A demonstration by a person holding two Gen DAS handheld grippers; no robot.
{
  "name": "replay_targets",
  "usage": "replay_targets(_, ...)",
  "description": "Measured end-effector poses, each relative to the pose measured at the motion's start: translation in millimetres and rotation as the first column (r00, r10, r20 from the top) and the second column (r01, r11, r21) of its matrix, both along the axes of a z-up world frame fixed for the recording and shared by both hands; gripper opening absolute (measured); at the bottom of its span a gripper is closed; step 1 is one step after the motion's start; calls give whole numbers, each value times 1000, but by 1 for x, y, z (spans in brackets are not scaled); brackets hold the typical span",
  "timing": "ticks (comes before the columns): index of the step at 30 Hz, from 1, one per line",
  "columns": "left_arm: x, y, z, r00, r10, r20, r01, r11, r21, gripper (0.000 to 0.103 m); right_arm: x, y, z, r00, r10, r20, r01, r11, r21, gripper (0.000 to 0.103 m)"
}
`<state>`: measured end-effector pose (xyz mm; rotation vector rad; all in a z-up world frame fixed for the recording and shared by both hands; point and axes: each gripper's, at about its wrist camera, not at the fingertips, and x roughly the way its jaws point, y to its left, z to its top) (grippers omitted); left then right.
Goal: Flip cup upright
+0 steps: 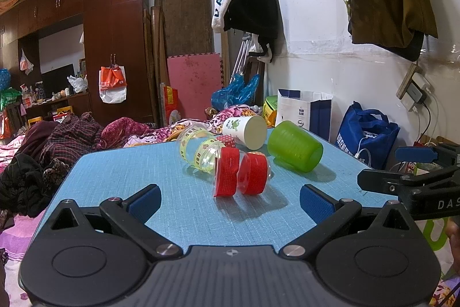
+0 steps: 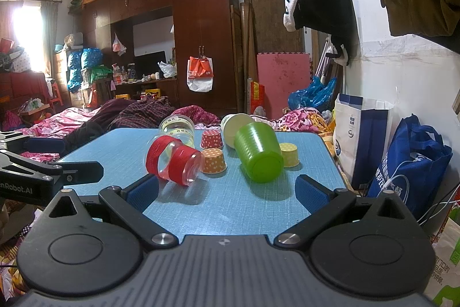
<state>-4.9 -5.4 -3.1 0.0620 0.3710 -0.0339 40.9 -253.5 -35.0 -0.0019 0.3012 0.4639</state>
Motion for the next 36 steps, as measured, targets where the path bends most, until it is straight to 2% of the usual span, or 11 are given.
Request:
replay_targets(31, 1, -1, -3, 1000, 1, -1, -1, 1000, 2, 103, -1, 1, -1, 1000, 10, 1, -10, 1000, -2, 102)
replay_targets(36, -1, 6, -2, 999, -2, 41, 3, 1000, -30, 103, -1, 1, -1, 1000, 8, -1, -8, 1000, -3, 102)
